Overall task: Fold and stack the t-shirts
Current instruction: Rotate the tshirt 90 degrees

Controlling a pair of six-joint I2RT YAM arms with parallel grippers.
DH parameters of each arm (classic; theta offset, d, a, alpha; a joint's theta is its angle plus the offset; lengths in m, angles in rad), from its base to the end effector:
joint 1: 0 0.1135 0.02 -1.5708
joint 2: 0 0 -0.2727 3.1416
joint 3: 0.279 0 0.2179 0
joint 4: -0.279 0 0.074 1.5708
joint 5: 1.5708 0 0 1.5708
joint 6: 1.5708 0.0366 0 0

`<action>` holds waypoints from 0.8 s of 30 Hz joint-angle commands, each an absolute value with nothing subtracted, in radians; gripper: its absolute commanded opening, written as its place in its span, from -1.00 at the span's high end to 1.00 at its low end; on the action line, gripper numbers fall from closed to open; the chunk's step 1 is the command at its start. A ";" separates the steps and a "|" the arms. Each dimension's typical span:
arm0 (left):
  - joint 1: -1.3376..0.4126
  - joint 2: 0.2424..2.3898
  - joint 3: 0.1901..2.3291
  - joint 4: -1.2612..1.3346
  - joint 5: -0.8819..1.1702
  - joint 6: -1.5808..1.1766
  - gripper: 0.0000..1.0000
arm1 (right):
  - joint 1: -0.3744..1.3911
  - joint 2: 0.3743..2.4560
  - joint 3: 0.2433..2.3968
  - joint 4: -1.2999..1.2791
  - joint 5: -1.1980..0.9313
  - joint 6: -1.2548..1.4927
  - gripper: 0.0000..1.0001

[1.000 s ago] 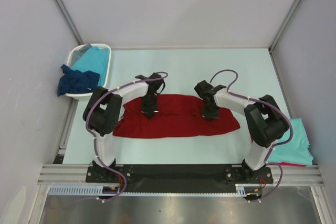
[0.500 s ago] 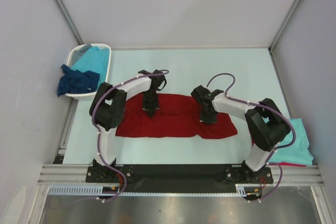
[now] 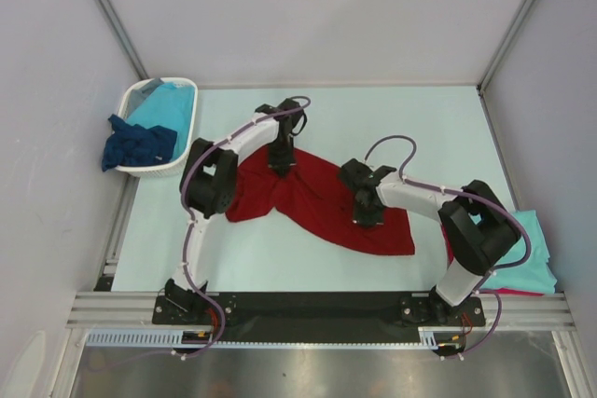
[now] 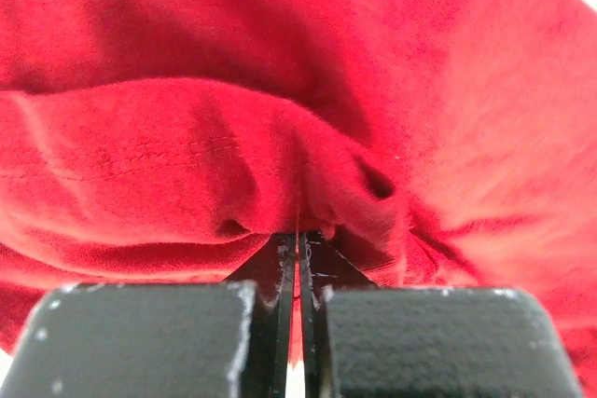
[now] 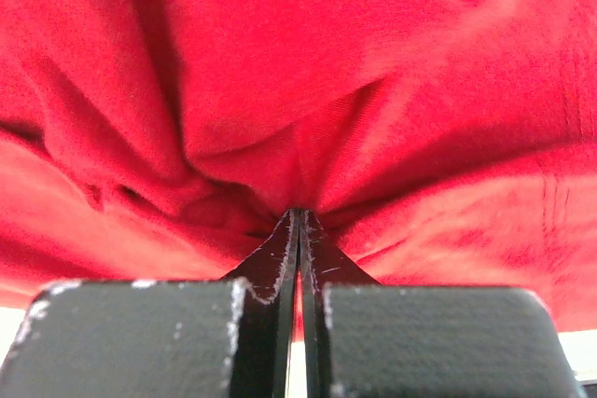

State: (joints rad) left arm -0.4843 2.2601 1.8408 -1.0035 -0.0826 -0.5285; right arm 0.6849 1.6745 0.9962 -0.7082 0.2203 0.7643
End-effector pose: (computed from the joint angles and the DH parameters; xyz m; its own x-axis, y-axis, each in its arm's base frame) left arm 0.3780 -0.1954 0.1842 -0.9844 -0.0499 -0.1685 -0.0500 0.9987 -0.0039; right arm 0.2135 0.1640 0.1922 -0.9553 0.0916 -0.2810 0.1037 0.9942 -0.0283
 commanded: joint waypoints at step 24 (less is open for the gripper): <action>-0.463 2.490 2.336 -1.028 -0.029 -0.380 1.00 | 0.939 1.864 1.199 -0.660 -0.017 0.724 1.00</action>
